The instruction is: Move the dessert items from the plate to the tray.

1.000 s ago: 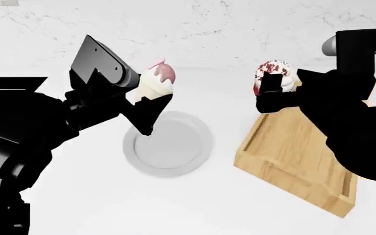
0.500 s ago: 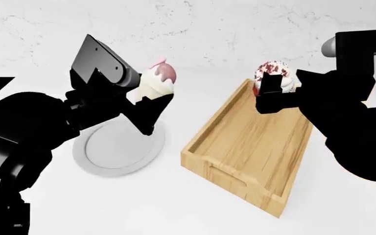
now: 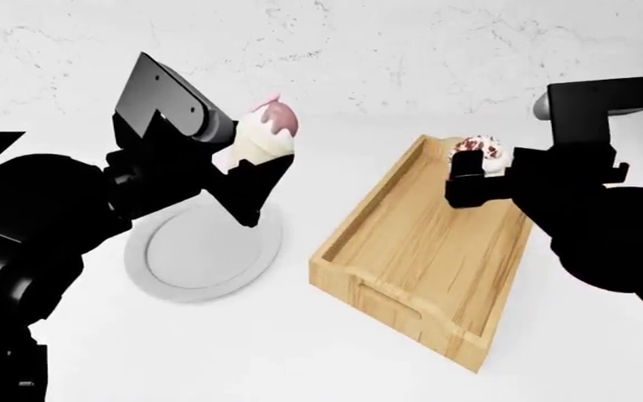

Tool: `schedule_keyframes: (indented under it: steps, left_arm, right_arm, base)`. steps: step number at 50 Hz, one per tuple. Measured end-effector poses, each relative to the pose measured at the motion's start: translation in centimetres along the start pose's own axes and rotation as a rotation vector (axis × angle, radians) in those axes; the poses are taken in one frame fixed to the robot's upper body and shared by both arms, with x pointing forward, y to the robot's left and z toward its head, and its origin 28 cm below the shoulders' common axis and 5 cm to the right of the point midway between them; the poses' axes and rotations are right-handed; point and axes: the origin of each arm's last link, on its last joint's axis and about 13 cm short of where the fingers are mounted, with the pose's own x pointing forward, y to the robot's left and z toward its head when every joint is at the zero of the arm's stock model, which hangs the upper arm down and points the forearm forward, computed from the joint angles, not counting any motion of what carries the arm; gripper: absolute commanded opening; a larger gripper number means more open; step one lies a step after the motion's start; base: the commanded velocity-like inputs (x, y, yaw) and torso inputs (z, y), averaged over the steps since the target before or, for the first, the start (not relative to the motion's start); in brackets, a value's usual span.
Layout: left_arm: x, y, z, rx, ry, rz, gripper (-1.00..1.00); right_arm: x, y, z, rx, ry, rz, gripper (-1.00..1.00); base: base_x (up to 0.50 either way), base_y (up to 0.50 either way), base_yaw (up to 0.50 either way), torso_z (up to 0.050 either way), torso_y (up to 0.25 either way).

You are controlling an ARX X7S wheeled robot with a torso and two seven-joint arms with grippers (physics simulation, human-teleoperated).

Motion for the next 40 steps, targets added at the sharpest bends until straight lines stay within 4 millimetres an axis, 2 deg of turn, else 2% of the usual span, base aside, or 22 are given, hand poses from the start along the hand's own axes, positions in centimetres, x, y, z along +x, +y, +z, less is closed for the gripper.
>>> schedule_keyframes:
  steps: [15,40]
  left_arm:
    - [0.0,-0.1,0.1,-0.001,-0.002,-0.002,-1.00]
    - [-0.1,-0.2,0.1,0.000,-0.002,-0.003,-1.00]
  right_arm:
    - [1.7,-0.8,-1.2,0.012,0.058,-0.032,-1.00]
    - [3.3,-1.0,-2.2,0.009,0.115,-0.027,-1.00]
  base:
    - [0.00,0.00,0.00,0.001,0.001]
    - [0.00,0.00,0.00,0.000,0.000]
